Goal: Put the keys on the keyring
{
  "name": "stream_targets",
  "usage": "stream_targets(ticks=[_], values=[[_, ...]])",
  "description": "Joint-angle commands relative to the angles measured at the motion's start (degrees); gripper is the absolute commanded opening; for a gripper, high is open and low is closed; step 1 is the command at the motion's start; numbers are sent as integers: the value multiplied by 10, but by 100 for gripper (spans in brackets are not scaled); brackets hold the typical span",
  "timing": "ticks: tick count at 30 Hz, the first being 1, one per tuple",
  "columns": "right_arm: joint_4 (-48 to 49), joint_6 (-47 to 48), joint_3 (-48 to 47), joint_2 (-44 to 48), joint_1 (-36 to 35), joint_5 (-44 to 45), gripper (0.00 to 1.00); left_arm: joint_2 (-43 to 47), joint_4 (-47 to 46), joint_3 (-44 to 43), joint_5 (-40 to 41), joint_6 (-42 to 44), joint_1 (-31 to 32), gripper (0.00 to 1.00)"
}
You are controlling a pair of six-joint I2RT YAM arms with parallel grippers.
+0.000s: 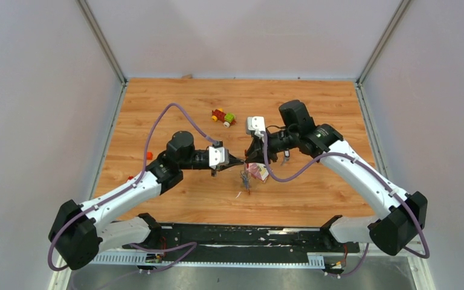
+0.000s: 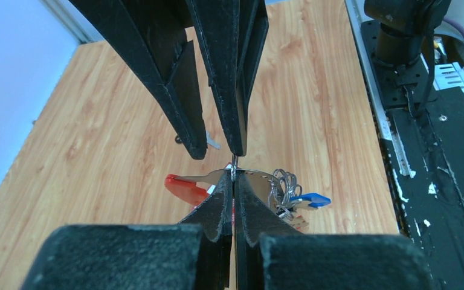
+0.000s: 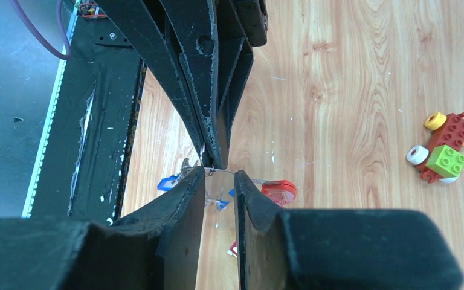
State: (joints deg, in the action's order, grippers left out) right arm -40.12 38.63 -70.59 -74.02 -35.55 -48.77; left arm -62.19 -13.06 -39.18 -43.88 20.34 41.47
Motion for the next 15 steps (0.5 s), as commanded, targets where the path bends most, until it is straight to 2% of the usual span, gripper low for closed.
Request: stream_targets(ticks=[1, 6, 15], values=[[27, -11, 6, -8, -3, -8, 22, 2, -52, -2, -20, -22, -2, 0], [28, -11, 7, -15, -6, -11, 17, 2, -56, -1, -19, -24, -2, 0], [15, -1, 6, -23, -11, -31, 18, 0, -60, 1, -10, -21, -3, 0]])
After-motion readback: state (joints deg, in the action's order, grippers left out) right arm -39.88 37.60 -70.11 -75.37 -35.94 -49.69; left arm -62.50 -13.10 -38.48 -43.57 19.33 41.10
